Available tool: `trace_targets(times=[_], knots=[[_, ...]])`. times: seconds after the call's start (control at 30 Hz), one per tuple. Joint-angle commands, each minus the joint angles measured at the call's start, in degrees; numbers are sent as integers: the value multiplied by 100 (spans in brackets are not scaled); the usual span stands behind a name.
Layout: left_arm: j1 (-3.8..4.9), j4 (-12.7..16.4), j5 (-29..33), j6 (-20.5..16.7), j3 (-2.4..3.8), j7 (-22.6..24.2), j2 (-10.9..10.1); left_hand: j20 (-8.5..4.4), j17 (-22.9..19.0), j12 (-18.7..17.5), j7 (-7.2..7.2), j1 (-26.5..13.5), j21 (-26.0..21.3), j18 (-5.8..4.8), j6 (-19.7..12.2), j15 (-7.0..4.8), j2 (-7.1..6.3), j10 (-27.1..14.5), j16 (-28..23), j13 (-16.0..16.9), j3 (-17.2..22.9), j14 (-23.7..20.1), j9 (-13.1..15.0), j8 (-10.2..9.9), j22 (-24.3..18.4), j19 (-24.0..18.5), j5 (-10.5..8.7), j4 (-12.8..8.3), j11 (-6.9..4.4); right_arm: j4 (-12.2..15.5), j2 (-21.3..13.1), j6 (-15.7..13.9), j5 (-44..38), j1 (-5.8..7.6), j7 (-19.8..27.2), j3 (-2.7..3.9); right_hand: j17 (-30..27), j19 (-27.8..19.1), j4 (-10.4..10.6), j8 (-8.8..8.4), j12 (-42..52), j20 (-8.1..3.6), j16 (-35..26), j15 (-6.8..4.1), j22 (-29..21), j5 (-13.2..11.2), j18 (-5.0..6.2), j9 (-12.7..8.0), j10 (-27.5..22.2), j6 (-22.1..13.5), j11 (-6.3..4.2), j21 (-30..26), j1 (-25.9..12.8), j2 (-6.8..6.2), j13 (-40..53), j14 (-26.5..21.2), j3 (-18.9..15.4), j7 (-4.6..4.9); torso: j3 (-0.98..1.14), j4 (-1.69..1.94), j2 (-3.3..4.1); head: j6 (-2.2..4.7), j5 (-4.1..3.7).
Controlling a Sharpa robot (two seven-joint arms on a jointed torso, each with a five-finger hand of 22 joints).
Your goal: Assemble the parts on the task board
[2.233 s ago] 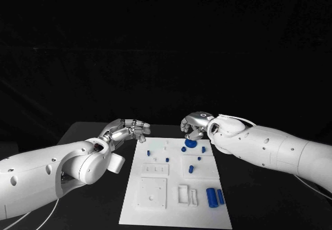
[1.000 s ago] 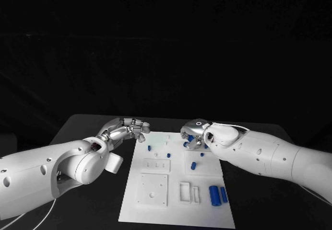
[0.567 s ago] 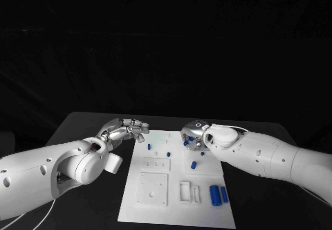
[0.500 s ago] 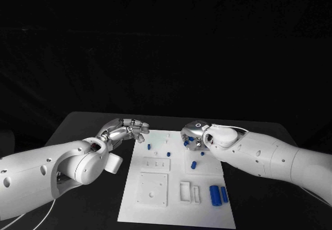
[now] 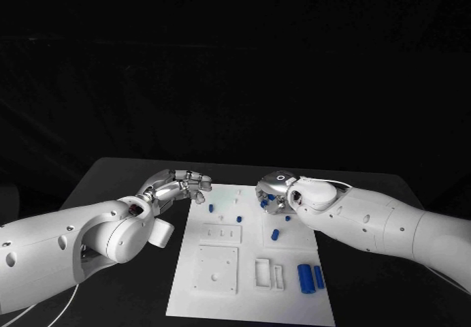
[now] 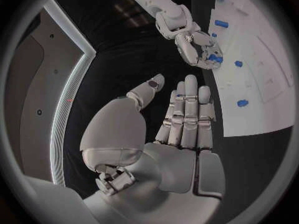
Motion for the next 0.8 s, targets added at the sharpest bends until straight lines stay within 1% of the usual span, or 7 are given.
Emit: trace_targets(times=[0.03, 0.3, 0.33, 0.4, 0.57, 0.67, 0.8], knots=[[10, 9, 6, 95, 6, 21, 15, -34, -6, -35, 20, -47, 9, 58, 14, 0, -3, -22, -30, -8, 5, -14, -9, -23, -8, 5, -27, 27, 12, 43, -3, -114, -138, -31, -120, -18, -20, -19, -14, 75, 72, -88, 31, -112, 142, -23, 462, 91, 147, 109, -22, 62, 24, 114, 85, -64, 58, -35, -3, -4, 21, 14, 3], [10, 2, 6, 90, 6, 8, 11, -36, -6, -38, 20, -45, 11, 58, 10, -2, -2, -22, -30, -8, 10, -13, -11, -27, -9, 4, -25, 27, 11, 302, -89, -647, -202, -29, -536, -7, -66, -74, -91, 132, 121, -119, 41, -168, 136, -24, 462, 212, 246, 190, -79, 235, 12, 153, 253, -72, 129, -76, -8, -4, 36, 76, 6], [10, -2, 6, 89, 6, 8, 10, -37, -6, -39, 21, -44, 11, 58, 9, -2, -1, -22, -30, -8, 12, -13, -11, -28, -9, 5, -24, 27, 11, 329, -91, -714, -238, -27, -606, 19, -68, -77, -98, 134, 122, -123, 43, -170, 135, -24, 462, 220, 249, 194, -82, 248, 9, 151, 266, -71, 133, -78, -8, -4, 37, 85, 6], [10, -8, 6, 82, 6, 6, 12, -37, -6, -39, 21, -43, 12, 58, 8, -2, -1, -21, -29, -8, 13, -12, -11, -29, -9, 5, -24, 26, 11, 336, -56, -805, -312, -20, -727, 123, -73, -83, -105, 138, 124, -128, 48, -175, 133, -24, 462, 235, 255, 203, -86, 267, 4, 146, 288, -71, 141, -82, -9, -4, 39, 102, 8], [10, -10, 6, 78, 6, 3, 24, -39, -6, -41, 21, -38, 13, 59, 7, -4, -1, -20, -28, -8, 17, -11, -12, -31, -10, 4, -22, 22, 10, 266, 95, -1033, -422, 1, -963, 228, -82, -94, -120, 146, 128, -139, 58, -184, 128, -23, 462, 265, 271, 227, -96, 303, 3, 118, 334, -71, 166, -94, -18, -2, 49, 160, 3], [11, -15, 6, 73, 6, 3, 40, -40, -5, -42, 22, -36, 14, 59, 7, -4, -2, -19, -28, -8, 19, -11, -12, -31, -10, 4, -22, 21, 10, 184, 222, -1107, -461, 2, -1058, 240, -85, -97, -122, 146, 126, -141, 60, -186, 127, -24, 462, 272, 270, 231, -97, 312, 4, 109, 345, -71, 175, -96, -14, -1, 58, 189, 2], [11, -17, 6, 68, 6, 0, 54, -40, -5, -43, 22, -36, 14, 58, 6, -5, -1, -19, -28, -8, 20, -10, -12, -32, -10, 5, -21, 20, 10, 27, 401, -1165, -510, 1, -1124, 242, -91, -103, -122, 143, 119, -145, 62, -186, 124, -23, 462, 281, 264, 236, -97, 324, 9, 93, 360, -73, 195, -98, -16, 6, 65, 200, -9]])
